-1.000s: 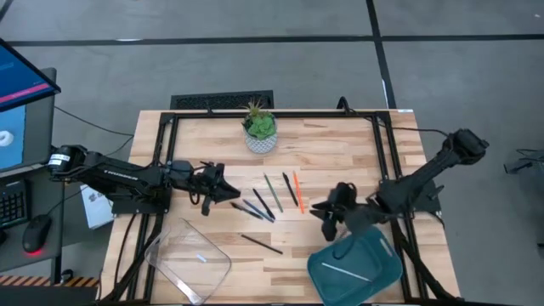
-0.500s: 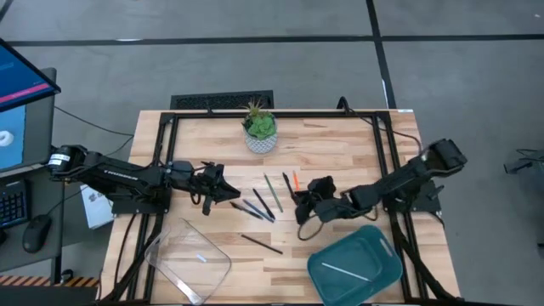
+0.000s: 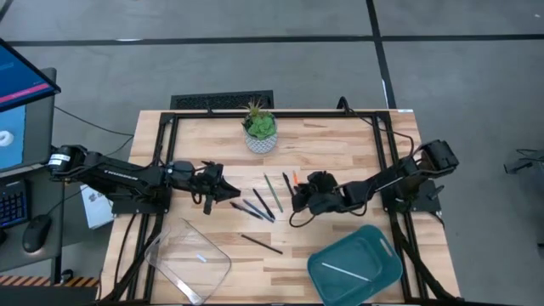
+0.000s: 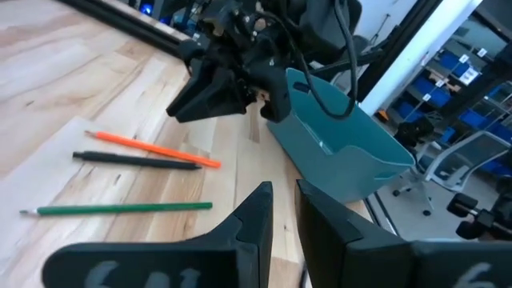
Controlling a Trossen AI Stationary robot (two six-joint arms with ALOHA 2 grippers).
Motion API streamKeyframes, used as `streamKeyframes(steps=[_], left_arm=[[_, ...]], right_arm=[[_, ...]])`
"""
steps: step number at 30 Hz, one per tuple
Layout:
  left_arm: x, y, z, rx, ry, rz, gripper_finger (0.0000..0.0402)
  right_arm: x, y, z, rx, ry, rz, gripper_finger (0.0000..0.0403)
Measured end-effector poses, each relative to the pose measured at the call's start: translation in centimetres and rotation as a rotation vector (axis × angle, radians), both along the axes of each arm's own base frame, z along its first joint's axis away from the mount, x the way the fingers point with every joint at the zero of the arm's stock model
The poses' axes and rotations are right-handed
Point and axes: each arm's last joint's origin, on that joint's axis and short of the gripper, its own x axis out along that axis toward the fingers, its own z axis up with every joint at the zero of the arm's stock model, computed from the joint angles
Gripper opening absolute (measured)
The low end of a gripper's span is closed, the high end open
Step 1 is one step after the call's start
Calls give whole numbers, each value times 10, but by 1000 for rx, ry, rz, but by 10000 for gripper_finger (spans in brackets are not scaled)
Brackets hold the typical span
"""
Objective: Sort pens & pencils
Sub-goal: Put the orange pencil into the blue bin
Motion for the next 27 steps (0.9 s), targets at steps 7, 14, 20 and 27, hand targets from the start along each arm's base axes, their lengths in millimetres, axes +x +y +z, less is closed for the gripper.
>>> streamKeyframes(steps=[7, 14, 20, 27], left_arm=[[0, 0, 0, -5, 4, 2, 46], [0, 0, 0, -5, 4, 3, 46], [0, 0, 0, -5, 4, 3, 46], [0, 0, 0, -5, 4, 3, 46]], right_arm=[[-4, 6, -2, 32, 82, -36, 118], [-6, 9, -2, 59, 85, -27, 118], [-6, 9, -3, 59, 90, -28, 118], [-7, 9, -4, 52, 108, -24, 118]])
